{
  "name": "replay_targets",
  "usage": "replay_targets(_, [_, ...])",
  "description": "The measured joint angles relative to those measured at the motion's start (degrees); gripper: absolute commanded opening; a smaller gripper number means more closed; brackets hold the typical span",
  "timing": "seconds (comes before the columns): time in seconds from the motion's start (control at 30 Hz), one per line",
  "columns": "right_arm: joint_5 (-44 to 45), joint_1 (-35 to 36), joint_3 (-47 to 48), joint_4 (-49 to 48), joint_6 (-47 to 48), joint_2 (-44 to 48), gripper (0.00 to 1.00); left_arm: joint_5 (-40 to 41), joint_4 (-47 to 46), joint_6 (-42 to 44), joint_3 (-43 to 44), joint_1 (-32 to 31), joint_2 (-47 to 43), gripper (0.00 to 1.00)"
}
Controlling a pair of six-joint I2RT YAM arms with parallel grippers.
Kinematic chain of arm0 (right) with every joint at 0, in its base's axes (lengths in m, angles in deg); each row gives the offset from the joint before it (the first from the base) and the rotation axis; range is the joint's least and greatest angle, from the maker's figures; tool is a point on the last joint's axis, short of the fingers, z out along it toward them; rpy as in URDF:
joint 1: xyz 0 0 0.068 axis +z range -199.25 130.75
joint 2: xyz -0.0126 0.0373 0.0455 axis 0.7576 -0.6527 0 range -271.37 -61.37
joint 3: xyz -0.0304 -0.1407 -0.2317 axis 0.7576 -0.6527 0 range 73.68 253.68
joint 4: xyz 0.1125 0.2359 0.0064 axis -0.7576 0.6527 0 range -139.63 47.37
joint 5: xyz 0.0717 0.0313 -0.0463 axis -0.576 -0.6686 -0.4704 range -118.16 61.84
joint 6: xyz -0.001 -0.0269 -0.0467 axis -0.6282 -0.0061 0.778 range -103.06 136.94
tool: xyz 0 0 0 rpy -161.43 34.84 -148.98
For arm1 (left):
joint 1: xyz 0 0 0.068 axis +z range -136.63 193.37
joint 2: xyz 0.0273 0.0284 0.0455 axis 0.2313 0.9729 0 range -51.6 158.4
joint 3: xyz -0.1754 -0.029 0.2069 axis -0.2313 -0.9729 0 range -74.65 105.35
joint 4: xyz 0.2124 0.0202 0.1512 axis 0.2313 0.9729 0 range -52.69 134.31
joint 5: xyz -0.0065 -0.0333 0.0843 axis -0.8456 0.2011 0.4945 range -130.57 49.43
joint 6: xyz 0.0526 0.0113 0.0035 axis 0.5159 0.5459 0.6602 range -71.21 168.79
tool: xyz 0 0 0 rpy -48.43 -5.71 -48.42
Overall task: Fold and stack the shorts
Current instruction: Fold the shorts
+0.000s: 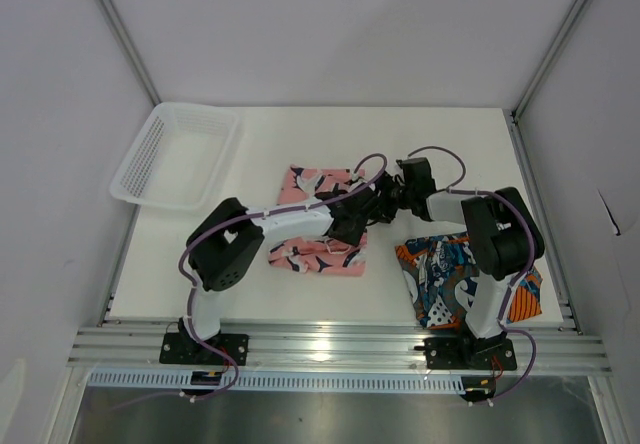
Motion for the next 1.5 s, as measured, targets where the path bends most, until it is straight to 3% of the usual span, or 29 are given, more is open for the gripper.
replay_targets(0.07, [0.02, 0.0, 0.52, -0.28, 0.26, -0.09, 0.51, 0.09, -0.61, 0.26, -1.27, 0.0, -0.2, 0.4])
replay_targets(0.2, [-0.04, 0.09, 1.42, -1.55, 0.35, -0.81, 0.45, 0.37, -1.29, 0.39, -2.45, -0.02, -0.76, 0.38])
replay_targets(0.33, [-0.26, 0.46, 1.53, -2.91, 0.26, -1.11, 0.35, 1.14, -1.4, 0.39, -2.95, -0.09, -1.29, 0.45])
replay_targets(0.5, [-0.98, 0.79, 2.29, -4.37, 0.48, -1.77, 0.23, 1.16, -1.31, 0.52, -2.95, -0.11, -1.66, 0.47])
replay_targets(0.97, [-0.5, 1.38, 10.49, -5.09, 5.92, -7.96, 0.21, -2.47, -0.42, 1.36, -2.86, -0.22, -2.84, 0.7])
replay_targets(1.07, [-0.35, 1.38, 11.8, -4.55, 6.56, -10.73, 0.37, -4.35, 0.17, 1.36, -1.9, -0.22, -3.37, 0.73])
replay_targets(1.1, [-0.31, 1.38, 12.48, -4.07, 6.75, -11.63, 0.47, -5.05, 0.63, 1.36, -1.05, -0.22, -3.65, 0.74])
replay_targets(1.27, [-0.2, 1.05, 17.44, -0.85, 8.0, -12.94, 0.65, -7.41, 2.69, 1.31, 1.68, 0.7, -8.57, 0.8])
replay_targets(1.3, [0.04, 0.98, 18.49, -0.37, 8.41, -12.94, 0.76, -8.57, 3.21, 1.33, 1.66, 1.49, -10.54, 0.83])
replay_targets(1.4, [2.12, 0.76, 20.04, 3.13, 9.94, -11.32, 0.99, -11.56, 3.72, 1.31, 0.96, 6.14, -17.4, 0.87])
replay_targets(1.5, [5.2, 0.61, 20.04, 7.96, 11.5, -7.5, 1.0, -13.77, 3.93, 1.38, -0.7, 13.14, -23.89, 0.88])
